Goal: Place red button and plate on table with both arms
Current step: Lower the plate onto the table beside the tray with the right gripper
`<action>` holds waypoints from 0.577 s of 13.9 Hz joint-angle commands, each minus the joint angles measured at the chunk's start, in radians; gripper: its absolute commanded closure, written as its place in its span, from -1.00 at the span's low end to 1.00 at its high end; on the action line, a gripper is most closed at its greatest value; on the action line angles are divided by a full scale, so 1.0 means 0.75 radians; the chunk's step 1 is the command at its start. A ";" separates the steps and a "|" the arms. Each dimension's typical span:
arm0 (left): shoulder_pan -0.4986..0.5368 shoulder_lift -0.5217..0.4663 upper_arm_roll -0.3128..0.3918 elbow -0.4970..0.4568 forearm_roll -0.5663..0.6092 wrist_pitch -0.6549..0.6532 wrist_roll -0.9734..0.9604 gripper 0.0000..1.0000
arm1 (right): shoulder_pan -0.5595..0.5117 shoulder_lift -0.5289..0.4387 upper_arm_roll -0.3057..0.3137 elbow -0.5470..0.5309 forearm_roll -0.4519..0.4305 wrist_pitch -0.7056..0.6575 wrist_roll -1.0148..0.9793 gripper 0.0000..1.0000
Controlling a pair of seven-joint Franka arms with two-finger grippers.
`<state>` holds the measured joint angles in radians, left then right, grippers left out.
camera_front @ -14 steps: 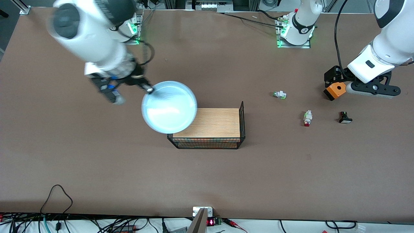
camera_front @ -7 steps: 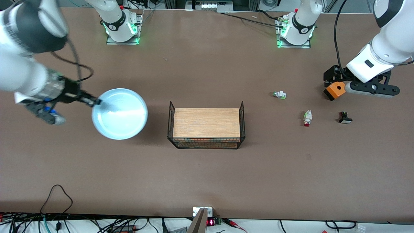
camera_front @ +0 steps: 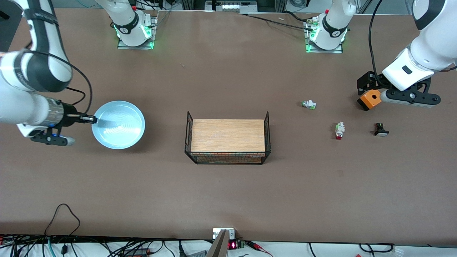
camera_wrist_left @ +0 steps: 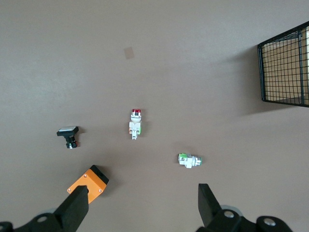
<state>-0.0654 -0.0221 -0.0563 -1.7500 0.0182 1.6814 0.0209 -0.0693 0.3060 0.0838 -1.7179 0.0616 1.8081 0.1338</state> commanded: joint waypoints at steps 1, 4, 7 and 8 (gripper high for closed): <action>-0.003 -0.018 0.001 0.008 -0.020 -0.027 0.019 -1.00 | -0.059 -0.044 0.019 -0.202 -0.002 0.174 -0.119 1.00; -0.001 -0.018 0.003 0.008 -0.020 -0.029 0.025 -1.00 | -0.130 -0.040 0.021 -0.407 -0.004 0.395 -0.294 1.00; 0.001 -0.018 0.003 0.008 -0.020 -0.031 0.023 -1.00 | -0.196 -0.026 0.021 -0.570 -0.004 0.616 -0.456 1.00; 0.003 -0.018 0.003 0.008 -0.020 -0.031 0.023 -1.00 | -0.216 -0.017 0.021 -0.611 -0.004 0.677 -0.503 1.00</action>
<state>-0.0654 -0.0221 -0.0560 -1.7496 0.0182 1.6772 0.0210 -0.1877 0.3117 0.0819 -2.0983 0.0614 2.2328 -0.1690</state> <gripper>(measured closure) 0.000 0.974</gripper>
